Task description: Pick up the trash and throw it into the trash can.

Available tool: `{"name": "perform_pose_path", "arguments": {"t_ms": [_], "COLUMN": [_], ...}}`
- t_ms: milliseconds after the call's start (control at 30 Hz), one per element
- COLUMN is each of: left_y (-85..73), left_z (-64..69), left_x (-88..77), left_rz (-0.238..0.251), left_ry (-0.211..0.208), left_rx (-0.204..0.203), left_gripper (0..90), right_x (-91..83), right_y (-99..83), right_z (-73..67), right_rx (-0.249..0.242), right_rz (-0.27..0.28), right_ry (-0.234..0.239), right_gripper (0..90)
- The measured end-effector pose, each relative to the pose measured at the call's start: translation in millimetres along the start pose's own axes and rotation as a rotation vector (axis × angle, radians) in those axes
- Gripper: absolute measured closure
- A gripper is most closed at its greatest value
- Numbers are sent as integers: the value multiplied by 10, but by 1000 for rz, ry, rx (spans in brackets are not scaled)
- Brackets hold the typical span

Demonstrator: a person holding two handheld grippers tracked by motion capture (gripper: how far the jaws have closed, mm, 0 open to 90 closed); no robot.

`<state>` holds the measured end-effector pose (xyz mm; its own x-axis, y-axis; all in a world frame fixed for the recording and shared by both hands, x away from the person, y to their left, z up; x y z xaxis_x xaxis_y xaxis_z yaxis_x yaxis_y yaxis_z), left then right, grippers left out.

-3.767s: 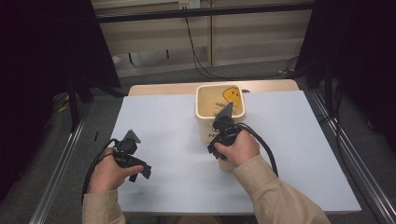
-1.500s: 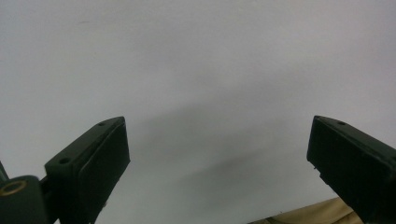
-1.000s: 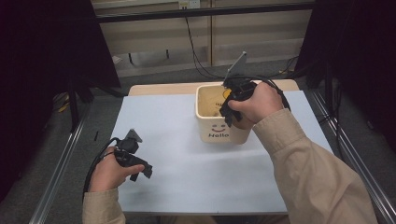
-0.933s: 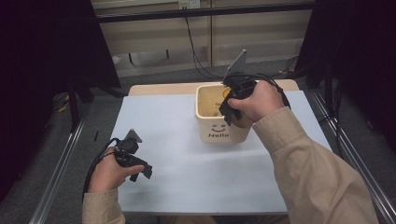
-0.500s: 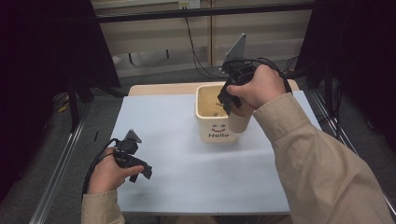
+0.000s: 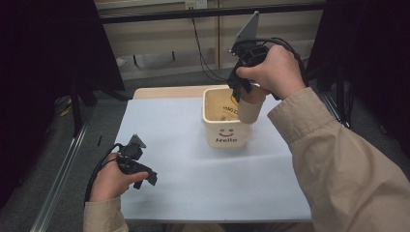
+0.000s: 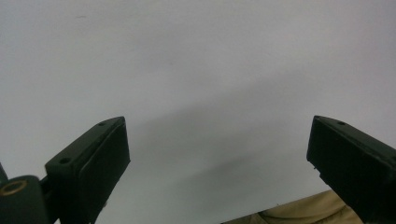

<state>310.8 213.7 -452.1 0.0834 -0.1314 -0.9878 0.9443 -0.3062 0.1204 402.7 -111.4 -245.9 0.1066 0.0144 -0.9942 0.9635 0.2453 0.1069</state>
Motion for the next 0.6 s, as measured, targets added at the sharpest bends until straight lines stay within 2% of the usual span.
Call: {"name": "perform_pose_path", "arguments": {"t_ms": [200,267,367,533,600], "left_y": [-2,0,2,4,0], "left_z": [8,6,5,-1,11], "left_x": [-1,-2,-5,-6,-5], "left_rz": [-8,-6,0,-1,-4], "left_ry": [-1,0,-4,4,-2], "left_rx": [5,6,1,19,11], "left_gripper": [57,57,57,57,57], "right_x": [-85,-109,-203,-237,-231], "right_y": [84,99,151,218,227], "right_z": [14,9,32,20,12], "right_rx": [-5,3,7,10,10], "right_rz": [5,10,20,22,21], "right_ry": [-13,-1,-16,-11,-9], "right_gripper": [250,250,249,249,249]}}
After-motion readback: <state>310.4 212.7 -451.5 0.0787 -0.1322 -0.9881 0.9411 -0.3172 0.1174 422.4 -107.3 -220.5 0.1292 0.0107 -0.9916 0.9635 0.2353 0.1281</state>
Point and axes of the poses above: each handheld gripper's, and its own axes: x roughly forward along the jaws, y roughly out of its top, z roughly to its right, the point moved 6 cm from there along x, roughly forward along the jaws, and after that the axes turned 1 degree about -x, right-handed, at the moved point
